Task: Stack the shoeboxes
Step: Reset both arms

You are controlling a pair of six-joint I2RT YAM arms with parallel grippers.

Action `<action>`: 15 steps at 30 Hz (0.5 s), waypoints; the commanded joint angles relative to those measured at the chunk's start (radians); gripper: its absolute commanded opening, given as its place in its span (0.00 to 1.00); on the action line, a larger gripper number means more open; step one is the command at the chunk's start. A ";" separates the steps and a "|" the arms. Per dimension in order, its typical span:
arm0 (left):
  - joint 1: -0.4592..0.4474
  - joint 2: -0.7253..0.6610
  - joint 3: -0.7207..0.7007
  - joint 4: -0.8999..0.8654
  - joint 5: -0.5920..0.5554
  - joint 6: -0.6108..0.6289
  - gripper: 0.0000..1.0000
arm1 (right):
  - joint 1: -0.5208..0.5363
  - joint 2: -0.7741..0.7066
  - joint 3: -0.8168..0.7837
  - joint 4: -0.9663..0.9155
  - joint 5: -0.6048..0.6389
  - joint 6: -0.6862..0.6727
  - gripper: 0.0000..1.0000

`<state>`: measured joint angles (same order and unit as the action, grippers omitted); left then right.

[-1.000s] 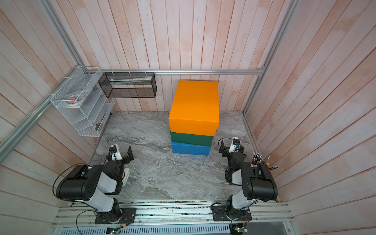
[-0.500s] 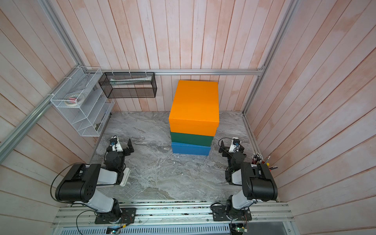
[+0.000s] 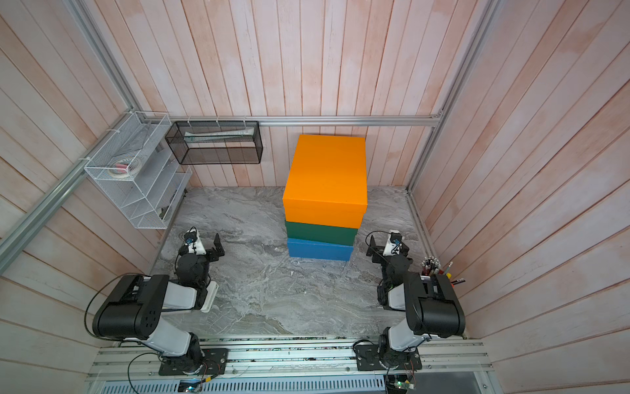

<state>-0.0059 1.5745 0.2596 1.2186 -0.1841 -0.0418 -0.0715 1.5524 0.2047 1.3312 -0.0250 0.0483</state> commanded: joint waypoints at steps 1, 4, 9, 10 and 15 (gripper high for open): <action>-0.005 -0.006 -0.006 0.002 -0.008 0.000 1.00 | 0.004 0.006 0.010 -0.004 -0.011 -0.005 0.98; -0.006 -0.006 -0.006 0.002 -0.010 0.002 1.00 | 0.004 0.007 0.010 -0.004 -0.012 -0.005 0.98; -0.005 -0.005 -0.002 -0.004 -0.005 -0.001 1.00 | 0.004 0.006 0.010 -0.004 -0.011 -0.005 0.98; -0.005 -0.005 -0.001 -0.008 -0.005 -0.002 1.00 | 0.005 0.006 0.010 -0.004 -0.011 -0.005 0.98; -0.003 -0.006 -0.006 0.001 -0.003 -0.001 1.00 | 0.004 0.006 0.010 -0.003 -0.012 -0.005 0.98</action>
